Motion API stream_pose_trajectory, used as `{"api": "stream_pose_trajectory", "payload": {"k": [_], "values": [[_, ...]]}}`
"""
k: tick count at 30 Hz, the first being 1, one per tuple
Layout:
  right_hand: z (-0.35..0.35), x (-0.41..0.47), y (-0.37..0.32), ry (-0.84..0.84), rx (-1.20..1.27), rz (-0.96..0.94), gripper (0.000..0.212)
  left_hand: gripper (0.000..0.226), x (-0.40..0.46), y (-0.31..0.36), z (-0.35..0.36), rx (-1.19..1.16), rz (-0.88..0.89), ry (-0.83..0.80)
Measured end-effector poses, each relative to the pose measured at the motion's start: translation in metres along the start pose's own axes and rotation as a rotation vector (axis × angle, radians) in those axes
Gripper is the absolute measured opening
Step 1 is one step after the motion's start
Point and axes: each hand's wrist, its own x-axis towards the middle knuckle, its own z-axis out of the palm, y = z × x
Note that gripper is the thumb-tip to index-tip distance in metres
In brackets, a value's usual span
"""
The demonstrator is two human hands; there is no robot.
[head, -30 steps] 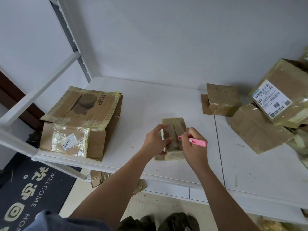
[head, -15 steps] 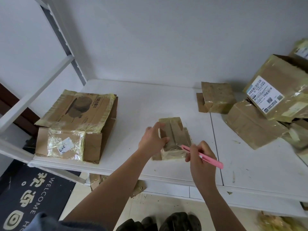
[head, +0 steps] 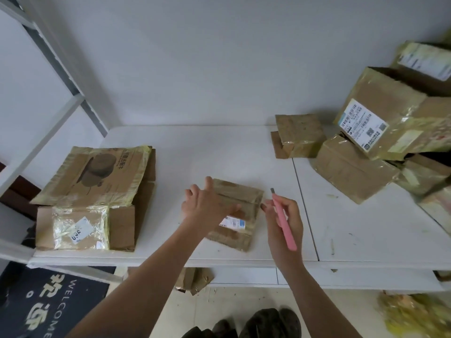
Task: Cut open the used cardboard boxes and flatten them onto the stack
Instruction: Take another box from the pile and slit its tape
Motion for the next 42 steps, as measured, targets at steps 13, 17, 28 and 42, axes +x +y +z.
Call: {"api": "stream_pose_trajectory", "payload": {"k": [13,17,28,42], "values": [[0.008,0.023,0.010,0.138,0.174,0.102,0.009,0.071,0.013,-0.019,0.013,-0.076,0.418,-0.184],[0.011,0.022,0.009,0.116,0.150,0.074,0.010,0.074,0.011,-0.017,0.010,-0.082,0.421,-0.201],[0.013,0.026,0.015,0.031,-0.090,-0.039,0.019,0.072,0.010,-0.019,0.011,-0.111,0.435,-0.182],[0.007,0.006,0.009,-0.088,-0.209,-0.026,0.025,0.075,0.013,-0.022,0.019,-0.099,0.449,-0.156]]}}
